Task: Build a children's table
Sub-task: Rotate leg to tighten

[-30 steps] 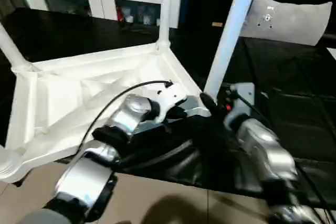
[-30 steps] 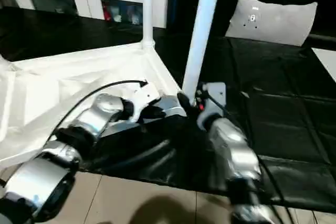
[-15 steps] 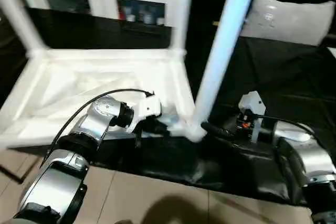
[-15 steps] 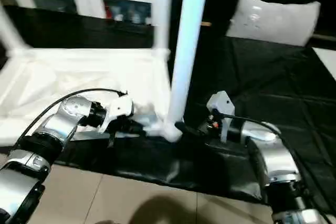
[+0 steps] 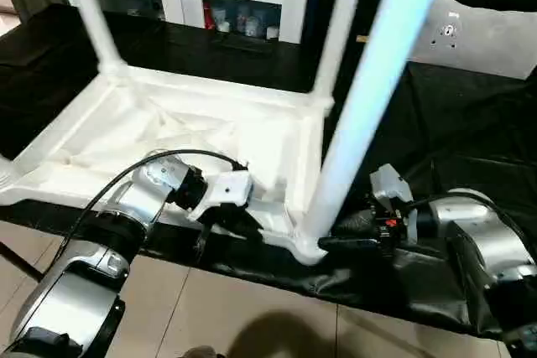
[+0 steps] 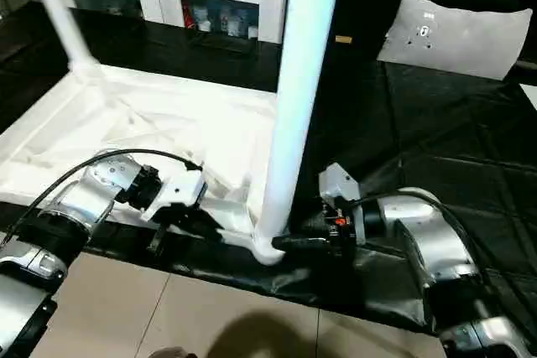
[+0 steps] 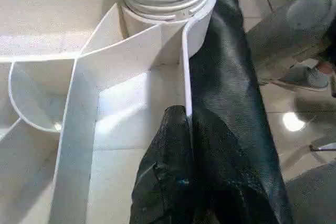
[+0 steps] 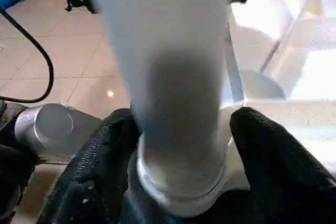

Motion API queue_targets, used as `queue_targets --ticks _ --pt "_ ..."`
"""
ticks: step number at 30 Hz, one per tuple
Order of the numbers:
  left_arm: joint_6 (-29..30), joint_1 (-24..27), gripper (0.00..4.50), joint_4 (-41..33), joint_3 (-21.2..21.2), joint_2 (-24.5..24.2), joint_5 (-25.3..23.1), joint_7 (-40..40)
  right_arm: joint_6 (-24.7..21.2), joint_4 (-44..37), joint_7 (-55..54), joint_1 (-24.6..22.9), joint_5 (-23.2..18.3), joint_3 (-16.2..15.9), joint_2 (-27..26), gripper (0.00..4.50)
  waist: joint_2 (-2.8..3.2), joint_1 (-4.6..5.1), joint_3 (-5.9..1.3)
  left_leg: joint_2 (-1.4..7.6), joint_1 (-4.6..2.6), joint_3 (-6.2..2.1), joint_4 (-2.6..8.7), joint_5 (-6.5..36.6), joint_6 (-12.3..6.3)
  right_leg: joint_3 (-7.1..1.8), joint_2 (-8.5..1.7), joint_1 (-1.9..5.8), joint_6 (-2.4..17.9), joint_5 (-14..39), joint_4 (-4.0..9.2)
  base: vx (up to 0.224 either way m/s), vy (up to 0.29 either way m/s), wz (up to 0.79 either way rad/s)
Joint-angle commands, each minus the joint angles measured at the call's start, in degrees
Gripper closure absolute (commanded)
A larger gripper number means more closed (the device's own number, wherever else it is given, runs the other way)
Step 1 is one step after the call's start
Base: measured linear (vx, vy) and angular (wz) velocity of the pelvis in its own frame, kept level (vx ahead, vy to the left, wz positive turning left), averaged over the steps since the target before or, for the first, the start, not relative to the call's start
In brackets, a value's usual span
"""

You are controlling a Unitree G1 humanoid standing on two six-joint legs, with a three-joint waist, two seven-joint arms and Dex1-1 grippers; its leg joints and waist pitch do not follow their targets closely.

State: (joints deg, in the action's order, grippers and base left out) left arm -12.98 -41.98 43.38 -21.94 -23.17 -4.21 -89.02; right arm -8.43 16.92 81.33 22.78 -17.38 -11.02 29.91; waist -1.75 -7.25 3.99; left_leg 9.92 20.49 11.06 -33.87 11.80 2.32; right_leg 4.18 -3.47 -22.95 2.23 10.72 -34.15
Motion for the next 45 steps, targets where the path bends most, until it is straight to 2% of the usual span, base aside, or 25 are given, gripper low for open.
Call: queue_targets --ticks 1,8,14,17,18,20,22,24,25,26,27,28,29,30,31,34,35,36,37,38,39,40,41,43,45 --pt "-1.65 0.47 4.50 -2.11 -2.69 0.42 -1.10 -2.94 0.21 0.35 2.06 0.48 -1.03 -0.43 0.25 1.72 -0.23 0.33 -3.37 4.55 -0.85 -1.44 3.99 6.02 -4.73 -3.42 -6.19 2.88 13.33 8.04 3.18 0.000 0.000 0.00" --pt "-1.80 0.29 4.50 -2.01 -3.34 0.28 -1.51 -3.28 -1.70 -0.59 5.73 0.17 -2.17 -1.58 0.73 2.41 -0.38 -0.08 -3.36 4.50 -0.82 -1.35 3.86 4.68 -5.37 -3.42 -6.10 2.83 13.25 6.82 3.00 0.000 0.000 0.00" --pt "-1.24 0.11 4.50 -1.32 -3.36 0.04 -1.49 -3.19 -3.38 -1.21 6.55 -0.35 -2.84 -2.03 0.80 2.55 -0.30 -0.40 -3.38 4.52 -0.93 -1.38 3.95 5.42 -4.55 -3.43 -6.19 2.85 12.68 8.59 3.19 0.000 0.000 0.00" --pt "2.70 0.82 4.50 -2.15 -1.54 0.97 1.22 -3.28 -6.78 -3.65 4.83 -1.77 -4.71 -1.31 -0.01 2.55 -0.32 -0.46 -3.47 4.48 -0.92 -1.34 3.88 4.38 -4.70 -3.43 -6.06 2.87 12.94 6.68 2.93 0.000 0.000 0.00" --pt "5.53 1.13 4.50 -2.87 -0.57 1.65 2.43 -2.53 -9.40 -5.07 2.24 -2.63 -5.50 -0.43 -0.85 2.55 -0.49 -0.49 -3.50 4.59 -0.89 -1.33 3.91 3.71 -4.81 -3.49 -6.11 3.01 13.28 5.57 2.71 0.000 0.000 0.00" --pt "6.61 1.06 4.50 -3.13 -0.25 2.14 1.53 0.68 -13.54 -6.74 -2.86 -3.68 -5.00 -0.06 -1.99 2.55 -0.44 -0.39 -3.43 4.50 -0.75 -1.41 3.93 3.52 -4.96 -3.39 -6.06 2.93 12.98 5.93 2.87 0.000 0.000 0.00" --pt "8.17 0.90 4.50 -3.20 0.08 2.69 1.03 2.97 -14.14 -7.45 -5.75 -4.21 -4.18 0.08 -2.98 2.55 -0.46 -0.29 -3.26 4.39 -0.80 -1.37 4.02 5.33 -4.36 -3.41 -6.21 2.83 12.34 9.23 3.36 0.000 0.000 0.00" --pt "12.18 0.20 4.50 -2.76 1.10 4.56 0.03 8.98 -15.03 -8.06 -12.98 -4.89 -2.11 0.73 -6.04 2.55 -0.38 0.05 -2.67 4.26 -1.15 -1.49 4.39 10.14 -1.80 -3.62 -6.46 2.40 9.57 20.38 4.69 0.000 0.000 0.00" --pt "14.15 -0.14 4.50 -2.69 1.60 5.67 -0.05 11.28 -16.30 -8.01 -17.16 -4.92 -1.90 1.67 -8.25 2.55 -0.49 0.16 -2.52 4.11 -1.28 -1.70 4.47 11.12 -1.24 -3.56 -6.57 2.37 8.64 23.69 5.07 0.000 0.000 0.00" --pt "15.28 -0.34 4.50 -2.67 1.88 6.41 -0.02 12.56 -17.20 -7.89 -19.78 -4.88 -1.95 2.37 -9.71 2.55 -0.30 0.51 -2.61 3.92 -1.47 -1.93 4.67 11.78 -0.10 -3.53 -6.48 2.33 7.46 27.56 5.40 0.000 0.000 0.00" --pt "16.66 -0.93 4.50 -2.24 2.36 7.88 -0.23 15.41 -17.67 -7.19 -24.35 -4.61 -1.54 3.53 -12.34 2.55 -0.52 1.16 -2.60 3.84 -1.22 -2.14 4.81 12.40 0.42 -3.47 -6.58 2.41 6.18 29.99 5.71 0.000 0.000 0.00" --pt "16.85 -1.02 4.50 -2.17 2.43 8.10 -0.27 15.84 -17.72 -7.08 -25.01 -4.57 -1.47 3.70 -12.71 2.55 -0.53 1.43 -2.62 3.78 -0.97 -2.31 4.87 12.30 0.51 -3.33 -6.54 2.58 5.73 30.45 5.69 0.000 0.000 0.00" --pt "18.25 -1.58 4.50 -1.69 2.89 9.36 -0.52 18.81 -17.87 -6.73 -28.42 -4.44 -0.86 4.35 -14.50 2.55 -0.25 1.93 -2.75 3.87 -0.97 -2.34 4.95 12.39 0.69 -3.32 -6.39 2.49 5.33 29.84 5.84 0.000 0.000 0.00" --pt "19.81 -2.34 4.50 -0.85 3.49 10.75 -0.69 22.16 -17.77 -5.98 -32.29 -4.14 0.18 4.95 -16.37 2.55 -0.32 2.35 -2.93 3.88 -1.11 -2.34 4.88 12.26 0.46 -3.36 -6.38 2.42 5.91 27.63 5.77 0.000 0.000 0.00" --pt "21.12 -2.72 4.50 -0.59 3.94 11.63 -0.87 24.25 -18.21 -6.00 -34.90 -4.09 0.83 5.34 -17.48 2.55 -0.05 2.69 -2.99 3.91 -0.90 -2.20 4.83 11.39 0.31 -3.49 -6.22 2.45 6.95 24.44 5.35 0.000 0.000 0.00" --pt "23.36 -4.23 4.50 1.19 5.60 14.26 -1.30 30.92 -18.07 -4.05 -43.62 -2.88 3.51 6.74 -21.08 2.55 -0.15 3.11 -3.07 3.62 -0.92 -2.06 4.65 10.73 0.14 -3.45 -6.16 2.45 7.99 22.68 5.32 0.000 0.000 0.00" --pt "25.37 -5.74 4.50 2.77 7.35 16.71 -1.83 37.90 -16.78 -0.58 -53.17 -0.78 5.96 8.77 -24.92 2.55 0.03 3.51 -3.25 3.52 -0.93 -1.95 4.50 9.78 0.31 -3.52 -6.03 2.34 8.62 20.88 5.17 0.000 0.000 0.00" --pt "25.54 -5.90 4.50 2.88 7.57 16.96 -1.86 38.60 -16.56 -0.21 -54.18 -0.51 6.10 9.09 -25.37 2.55 0.07 3.63 -3.28 3.55 -0.88 -2.00 4.48 9.59 0.39 -3.52 -6.06 2.31 8.95 20.26 5.07 0.000 0.000 0.00" --pt "26.62 -6.91 4.50 3.57 8.98 18.55 -2.00 43.04 -15.17 2.09 -60.52 1.21 6.96 11.18 -28.27 2.55 0.05 3.89 -3.38 3.51 -0.73 -2.00 4.48 8.99 0.46 -3.47 -6.00 2.48 9.43 18.84 4.92 0.000 0.000 0.00" --pt "27.09 -7.25 4.50 3.66 9.40 19.14 -2.21 44.48 -14.87 2.13 -61.12 1.52 6.42 11.83 -29.40 2.55 0.13 3.89 -3.50 3.56 -0.84 -1.96 4.39 8.67 0.38 -3.52 -6.04 2.43 9.82 17.59 4.80 0.000 0.000 0.00" --pt "27.33 -7.44 4.50 3.75 9.59 19.45 -2.35 45.20 -14.75 2.11 -61.22 1.66 6.08 12.13 -29.94 2.55 -0.09 3.91 -3.50 3.47 -0.49 -1.89 4.34 7.14 -0.40 -3.58 -5.92 2.82 10.40 14.18 4.49 0.000 0.000 0.00" --pt "27.32 -7.55 4.50 3.77 9.45 19.63 -2.61 45.59 -14.30 1.72 -61.49 1.59 6.12 12.23 -30.36 2.00 -0.05 3.87 -3.55 3.42 -0.44 -1.80 4.25 6.41 -1.01 -3.62 -5.86 2.92 10.74 12.33 4.32 0.000 0.000 0.00" --pt "27.28 -7.54 4.50 3.72 9.32 19.66 -2.71 45.57 -14.05 1.49 -61.54 1.50 6.17 12.23 -30.49 1.86 -0.07 3.71 -3.75 3.38 -0.46 -1.60 4.03 4.11 -2.80 -3.70 -5.79 3.10 11.97 6.73 3.77 0.051 -0.002 0.01" --pt "27.20 -7.36 4.50 3.55 8.60 19.71 -3.04 45.17 -13.06 0.47 -61.86 0.94 6.70 12.23 -30.93 1.70 0.07 3.58 -3.71 3.38 -0.43 -1.51 4.00 2.26 -4.40 -3.72 -5.75 3.19 13.02 2.66 3.40 0.036 -0.004 0.01" --pt "27.23 -7.30 4.50 3.59 8.36 19.74 -3.29 45.23 -12.82 0.29 -62.04 0.76 7.05 12.22 -31.07 1.53 0.01 3.54 -3.60 3.38 -0.50 -1.46 4.05 3.14 -4.86 -3.69 -5.84 3.26 13.31 3.05 3.57 0.000 0.000 0.00"
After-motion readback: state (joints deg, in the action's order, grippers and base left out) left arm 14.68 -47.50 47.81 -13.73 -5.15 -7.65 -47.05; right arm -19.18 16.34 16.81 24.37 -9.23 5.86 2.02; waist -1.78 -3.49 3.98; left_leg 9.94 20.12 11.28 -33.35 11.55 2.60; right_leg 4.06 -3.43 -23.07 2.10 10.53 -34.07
